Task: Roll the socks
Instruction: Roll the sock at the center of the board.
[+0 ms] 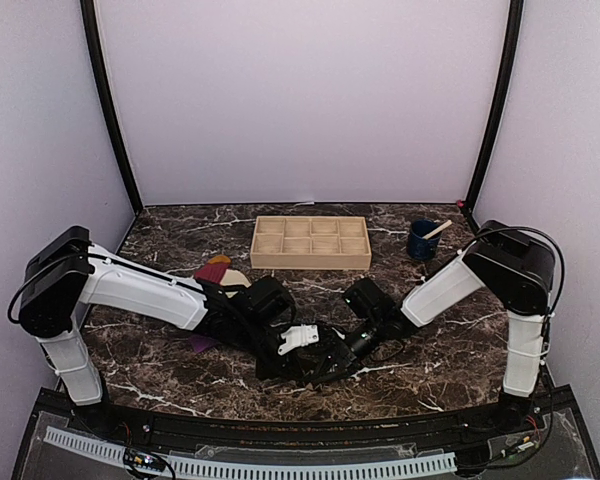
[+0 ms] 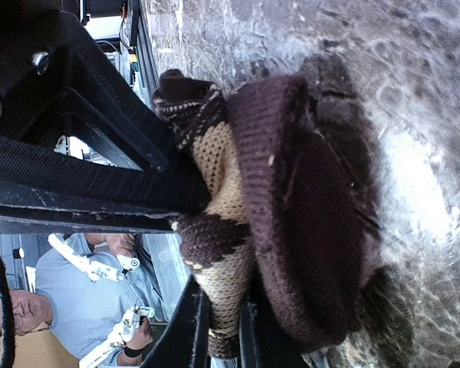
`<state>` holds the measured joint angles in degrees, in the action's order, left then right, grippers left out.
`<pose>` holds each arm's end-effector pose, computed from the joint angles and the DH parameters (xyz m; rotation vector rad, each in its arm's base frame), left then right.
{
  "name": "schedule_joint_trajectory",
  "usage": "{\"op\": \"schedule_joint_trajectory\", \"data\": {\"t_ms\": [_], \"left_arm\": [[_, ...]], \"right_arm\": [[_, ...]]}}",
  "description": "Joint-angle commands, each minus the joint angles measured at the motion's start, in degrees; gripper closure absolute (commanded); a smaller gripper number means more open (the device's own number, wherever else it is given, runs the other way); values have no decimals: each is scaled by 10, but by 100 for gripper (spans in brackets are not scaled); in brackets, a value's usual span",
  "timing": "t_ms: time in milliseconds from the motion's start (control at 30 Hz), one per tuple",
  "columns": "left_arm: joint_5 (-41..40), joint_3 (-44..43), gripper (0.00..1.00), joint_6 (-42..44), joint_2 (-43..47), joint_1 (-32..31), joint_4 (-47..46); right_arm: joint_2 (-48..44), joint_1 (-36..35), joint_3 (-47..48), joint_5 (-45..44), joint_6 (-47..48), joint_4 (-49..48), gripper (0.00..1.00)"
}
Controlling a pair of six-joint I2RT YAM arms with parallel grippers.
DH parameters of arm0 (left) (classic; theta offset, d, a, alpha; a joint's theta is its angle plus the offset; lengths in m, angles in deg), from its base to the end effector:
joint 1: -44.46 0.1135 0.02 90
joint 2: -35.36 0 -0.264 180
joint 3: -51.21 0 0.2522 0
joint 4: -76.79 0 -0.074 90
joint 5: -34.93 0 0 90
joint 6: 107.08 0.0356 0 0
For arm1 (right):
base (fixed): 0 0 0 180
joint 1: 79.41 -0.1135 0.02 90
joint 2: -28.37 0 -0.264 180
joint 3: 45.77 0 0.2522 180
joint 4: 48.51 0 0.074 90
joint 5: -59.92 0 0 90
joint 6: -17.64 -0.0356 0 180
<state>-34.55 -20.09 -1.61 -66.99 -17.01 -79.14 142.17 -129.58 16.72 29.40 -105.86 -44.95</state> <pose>0.1581 -0.3169 0.1533 1.7446 1.9564 -0.7573 0.1924 0.2786 0.0829 0.7834 -2.3297 -1.5402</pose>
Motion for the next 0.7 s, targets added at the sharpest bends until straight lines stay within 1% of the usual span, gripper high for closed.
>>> {"op": "schedule_joint_trajectory", "data": {"t_ms": [0,100,233,367,667], "left_arm": [[29,1,100,-3,-35,-4,40],[44,-1,100,-12,-39,6,46],[66,-5,100,-19,-43,24,53],[88,-15,100,-21,-53,38,66],[124,-40,100,-22,-84,48,88]], "right_arm": [[-4,4,6,-56,26,27,92],[-19,7,-13,-65,13,8,84],[-37,15,-42,-70,-10,-29,78],[-53,23,-64,-70,-29,-58,74],[-92,34,-106,-93,-48,-88,73]]}}
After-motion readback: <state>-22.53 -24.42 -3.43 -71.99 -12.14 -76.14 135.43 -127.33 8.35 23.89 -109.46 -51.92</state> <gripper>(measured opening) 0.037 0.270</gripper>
